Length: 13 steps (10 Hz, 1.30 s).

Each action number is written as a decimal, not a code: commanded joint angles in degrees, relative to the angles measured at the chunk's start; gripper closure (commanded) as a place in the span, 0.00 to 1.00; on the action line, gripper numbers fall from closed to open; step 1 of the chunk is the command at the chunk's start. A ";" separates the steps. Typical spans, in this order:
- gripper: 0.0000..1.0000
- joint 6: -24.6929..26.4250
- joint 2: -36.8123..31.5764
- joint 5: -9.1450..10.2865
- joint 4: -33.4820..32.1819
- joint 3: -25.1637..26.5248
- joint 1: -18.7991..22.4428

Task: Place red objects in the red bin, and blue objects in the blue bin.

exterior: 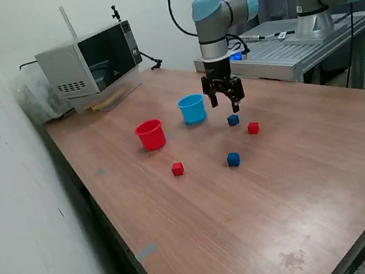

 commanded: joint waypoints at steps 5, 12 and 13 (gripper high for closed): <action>0.00 -0.12 -0.34 0.06 -1.55 3.05 0.16; 0.00 -1.17 -0.08 0.06 -2.61 4.46 0.16; 0.00 -1.17 0.01 0.06 -2.70 4.46 0.16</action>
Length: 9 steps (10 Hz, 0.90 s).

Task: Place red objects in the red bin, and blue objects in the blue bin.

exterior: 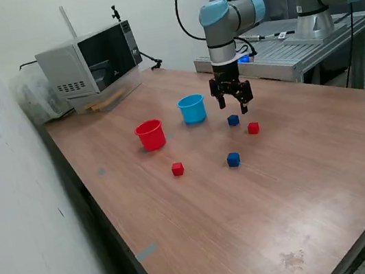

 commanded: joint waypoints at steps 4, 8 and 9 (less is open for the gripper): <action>0.00 -0.15 0.47 0.09 -0.49 -0.34 0.09; 0.00 -0.15 1.44 0.09 -0.58 -0.34 0.18; 0.00 -0.15 1.52 0.09 -0.58 -0.34 0.18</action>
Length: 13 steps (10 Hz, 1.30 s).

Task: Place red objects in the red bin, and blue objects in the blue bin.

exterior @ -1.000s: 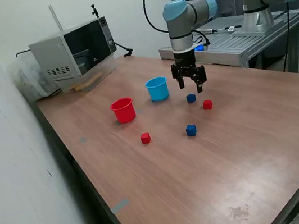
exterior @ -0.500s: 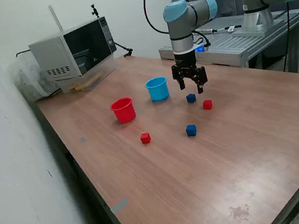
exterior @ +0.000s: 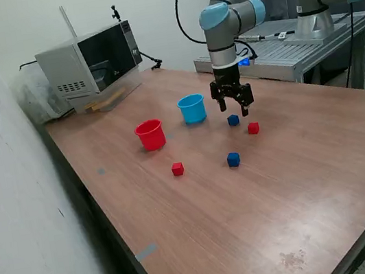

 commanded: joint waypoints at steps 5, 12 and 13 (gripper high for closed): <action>1.00 0.00 0.90 -0.08 -0.50 -0.21 -0.42; 1.00 -0.88 -1.37 -0.61 0.11 -0.65 -0.42; 1.00 -1.23 -3.48 -0.52 0.28 -0.65 -0.42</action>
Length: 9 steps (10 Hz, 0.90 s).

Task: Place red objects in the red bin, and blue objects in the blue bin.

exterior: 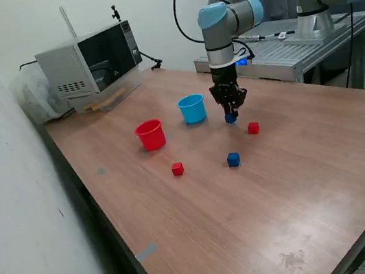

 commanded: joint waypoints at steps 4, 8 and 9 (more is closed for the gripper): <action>1.00 -3.20 -9.51 -0.14 3.92 -0.03 -0.18; 1.00 -5.49 -10.58 -0.23 4.19 -0.03 -9.04; 1.00 -6.45 -10.49 -0.23 4.27 -0.03 -10.36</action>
